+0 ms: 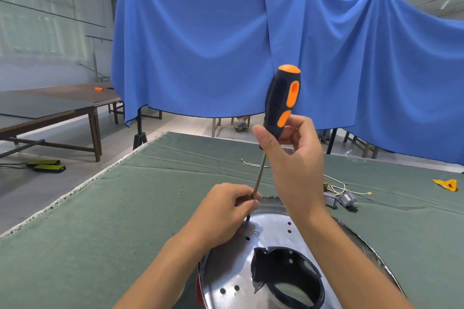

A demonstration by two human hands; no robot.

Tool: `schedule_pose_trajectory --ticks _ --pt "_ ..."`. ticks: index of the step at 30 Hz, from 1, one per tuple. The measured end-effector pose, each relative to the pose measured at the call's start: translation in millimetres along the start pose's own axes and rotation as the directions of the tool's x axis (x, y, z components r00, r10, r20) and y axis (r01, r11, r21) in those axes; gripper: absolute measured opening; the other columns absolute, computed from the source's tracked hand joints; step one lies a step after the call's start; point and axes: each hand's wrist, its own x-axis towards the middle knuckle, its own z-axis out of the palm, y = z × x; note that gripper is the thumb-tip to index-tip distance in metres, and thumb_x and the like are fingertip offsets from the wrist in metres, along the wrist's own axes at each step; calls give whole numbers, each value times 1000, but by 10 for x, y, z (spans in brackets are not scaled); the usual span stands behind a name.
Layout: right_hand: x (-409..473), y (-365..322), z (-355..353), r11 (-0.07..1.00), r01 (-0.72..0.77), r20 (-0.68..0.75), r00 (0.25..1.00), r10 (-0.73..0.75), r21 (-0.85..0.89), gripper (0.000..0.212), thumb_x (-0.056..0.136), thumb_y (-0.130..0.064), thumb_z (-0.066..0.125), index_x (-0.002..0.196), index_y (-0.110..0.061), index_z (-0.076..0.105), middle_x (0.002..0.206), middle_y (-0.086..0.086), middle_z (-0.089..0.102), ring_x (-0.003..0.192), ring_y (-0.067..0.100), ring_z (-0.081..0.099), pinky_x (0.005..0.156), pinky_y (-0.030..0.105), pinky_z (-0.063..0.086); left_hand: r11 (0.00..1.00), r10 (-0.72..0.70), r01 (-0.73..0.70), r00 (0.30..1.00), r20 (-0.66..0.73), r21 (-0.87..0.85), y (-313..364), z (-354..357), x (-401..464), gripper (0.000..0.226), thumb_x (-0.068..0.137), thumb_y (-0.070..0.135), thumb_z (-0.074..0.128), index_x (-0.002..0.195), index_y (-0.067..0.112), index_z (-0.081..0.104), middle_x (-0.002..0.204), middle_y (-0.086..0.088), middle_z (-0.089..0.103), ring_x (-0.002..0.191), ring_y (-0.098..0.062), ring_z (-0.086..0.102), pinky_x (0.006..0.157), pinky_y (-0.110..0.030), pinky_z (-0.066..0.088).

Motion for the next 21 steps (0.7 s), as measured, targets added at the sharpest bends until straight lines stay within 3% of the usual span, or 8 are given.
schedule_pose_trajectory --ticks 2,4,8,10,13,16,18,21 --pt "-27 -11 -1 1000 -2 59 998 2 -1 18 85 -35 67 99 -26 62 88 -8 70 87 13 64 75 33 53 1000 -7 7 1000 -1 -12 5 -3 -5 16 89 14 61 80 26 68 62 14 61 57 3 53 60 -13 40" --pt "-31 -27 -4 1000 10 93 996 -8 -27 17 87 -32 64 99 -21 67 89 -6 72 87 13 66 77 37 55 1000 -13 12 1000 -3 -15 13 -4 -10 14 89 13 61 81 22 69 63 13 62 57 3 53 60 -13 40" --pt "4 -35 -22 1000 2 18 1000 -2 -1 12 78 -19 77 85 -21 68 78 -3 74 72 9 70 66 21 52 998 -38 37 999 -26 -47 47 -4 -10 15 84 12 62 94 15 73 77 5 71 74 -9 65 72 -25 52" --pt "10 -33 -24 1000 -21 -17 1000 21 7 15 74 -21 80 82 -21 66 75 -2 73 70 10 69 62 19 50 996 -40 33 996 -81 -85 71 -20 -13 25 74 17 55 94 18 71 84 8 71 77 -8 64 66 -18 48" --pt "-7 -36 -13 999 -52 -5 999 52 -7 14 77 -25 77 86 -24 66 80 -4 73 78 14 67 72 37 55 998 -59 55 992 -107 -42 68 -38 -12 44 63 20 42 97 20 70 92 15 67 88 -1 60 68 -11 40" --pt "-27 -55 -9 998 -23 78 997 27 -61 9 86 -23 69 94 -27 66 87 -8 72 85 13 65 80 46 54 996 -88 88 995 -54 -2 63 -47 -17 49 60 19 39 93 20 74 89 13 72 89 -2 64 81 -25 51" --pt "-24 -73 -13 996 3 136 991 8 -85 10 88 -20 66 97 -24 67 91 -7 72 88 12 65 80 42 54 995 -104 104 994 -44 3 70 -51 -14 51 59 17 37 93 19 76 89 8 75 89 -5 66 85 -31 53" --pt "8 -66 -19 999 -13 111 994 19 -51 14 82 -18 73 90 -24 64 82 -13 71 78 1 64 73 18 50 993 -118 119 992 -49 3 79 -61 -14 51 59 16 37 92 19 77 89 6 75 88 -9 68 84 -34 53"
